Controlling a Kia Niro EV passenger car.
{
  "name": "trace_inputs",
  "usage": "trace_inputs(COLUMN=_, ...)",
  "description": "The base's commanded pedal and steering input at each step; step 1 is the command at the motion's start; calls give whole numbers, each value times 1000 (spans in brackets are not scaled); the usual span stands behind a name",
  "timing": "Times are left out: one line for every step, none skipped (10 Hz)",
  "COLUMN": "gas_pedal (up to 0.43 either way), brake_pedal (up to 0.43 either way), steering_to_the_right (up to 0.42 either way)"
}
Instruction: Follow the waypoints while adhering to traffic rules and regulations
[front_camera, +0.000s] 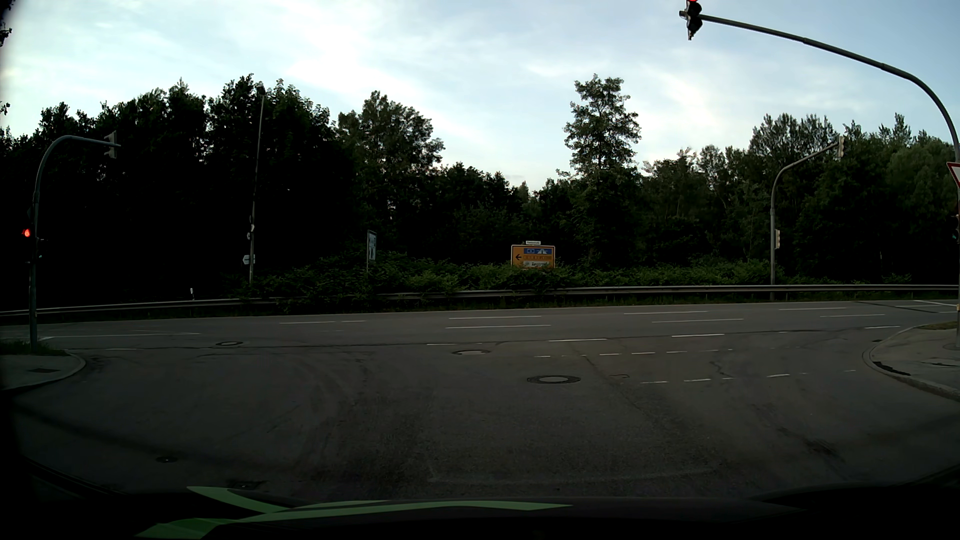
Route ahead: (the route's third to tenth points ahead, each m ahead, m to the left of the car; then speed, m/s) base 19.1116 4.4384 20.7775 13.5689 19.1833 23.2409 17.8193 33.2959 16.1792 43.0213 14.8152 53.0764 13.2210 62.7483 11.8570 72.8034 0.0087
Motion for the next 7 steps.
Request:
trace_inputs(gas_pedal=0, brake_pedal=317, steering_to_the_right=-2)
trace_inputs(gas_pedal=0, brake_pedal=317, steering_to_the_right=-3)
trace_inputs(gas_pedal=0, brake_pedal=311, steering_to_the_right=-3)
trace_inputs(gas_pedal=0, brake_pedal=317, steering_to_the_right=-3)
trace_inputs(gas_pedal=0, brake_pedal=317, steering_to_the_right=-3)
trace_inputs(gas_pedal=0, brake_pedal=311, steering_to_the_right=-2)
trace_inputs(gas_pedal=0, brake_pedal=311, steering_to_the_right=-2)
